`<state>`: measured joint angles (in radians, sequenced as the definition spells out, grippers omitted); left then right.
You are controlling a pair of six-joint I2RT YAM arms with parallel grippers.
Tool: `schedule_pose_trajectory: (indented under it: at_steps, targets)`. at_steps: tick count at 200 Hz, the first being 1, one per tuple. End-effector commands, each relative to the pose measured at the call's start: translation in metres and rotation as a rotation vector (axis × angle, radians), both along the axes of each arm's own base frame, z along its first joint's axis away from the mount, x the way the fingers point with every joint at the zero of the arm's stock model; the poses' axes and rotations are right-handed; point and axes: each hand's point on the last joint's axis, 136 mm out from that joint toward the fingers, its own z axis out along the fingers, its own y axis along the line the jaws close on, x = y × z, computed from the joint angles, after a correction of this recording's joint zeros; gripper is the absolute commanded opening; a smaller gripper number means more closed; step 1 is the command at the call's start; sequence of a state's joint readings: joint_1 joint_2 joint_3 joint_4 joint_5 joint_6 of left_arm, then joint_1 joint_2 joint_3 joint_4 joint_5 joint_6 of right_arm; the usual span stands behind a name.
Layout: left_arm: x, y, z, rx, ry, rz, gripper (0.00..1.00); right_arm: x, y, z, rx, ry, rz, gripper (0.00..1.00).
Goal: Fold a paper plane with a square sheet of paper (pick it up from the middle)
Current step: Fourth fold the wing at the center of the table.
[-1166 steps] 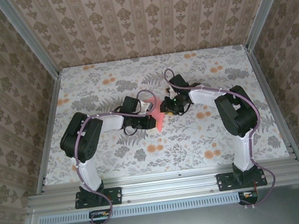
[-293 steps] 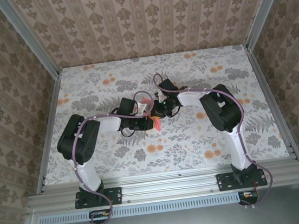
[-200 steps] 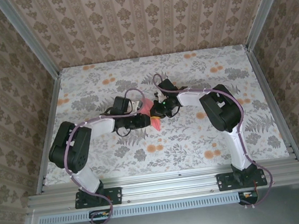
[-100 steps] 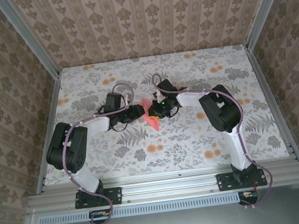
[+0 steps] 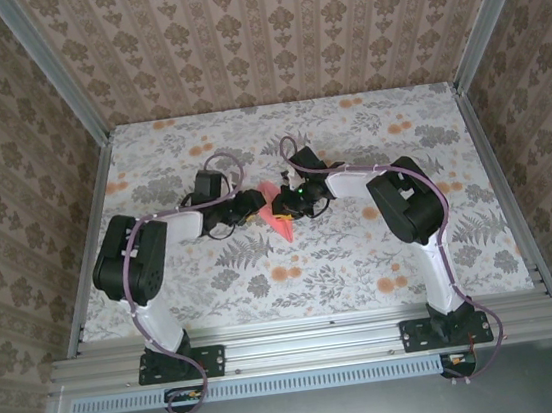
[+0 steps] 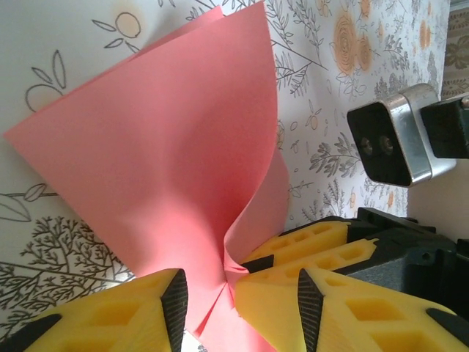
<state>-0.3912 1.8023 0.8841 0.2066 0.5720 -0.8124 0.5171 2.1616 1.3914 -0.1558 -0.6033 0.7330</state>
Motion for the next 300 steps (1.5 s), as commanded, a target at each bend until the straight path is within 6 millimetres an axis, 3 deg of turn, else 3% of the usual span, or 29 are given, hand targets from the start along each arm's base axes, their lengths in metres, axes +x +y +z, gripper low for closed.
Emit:
schedule_pose_trajectory:
  at_steps: [1,71,139,219,300]
  targets:
    - [0.004,-0.006,0.0,-0.022,0.03,-0.011,0.47,-0.01,0.001,-0.006,-0.005,0.016,0.02,0.21]
    - [0.003,-0.013,-0.009,-0.037,0.069,-0.032,0.46,-0.01,0.001,-0.004,0.003,0.003,0.022,0.23]
    - [-0.001,-0.018,-0.015,-0.059,0.099,-0.06,0.31,-0.008,0.003,0.001,0.017,-0.015,0.021,0.23]
    - [-0.009,-0.017,-0.024,-0.043,0.132,-0.079,0.32,-0.006,0.002,0.006,0.025,-0.034,0.016,0.24]
    - [-0.015,-0.018,-0.031,-0.048,0.154,-0.104,0.16,-0.006,0.001,0.011,0.033,-0.065,0.018,0.24]
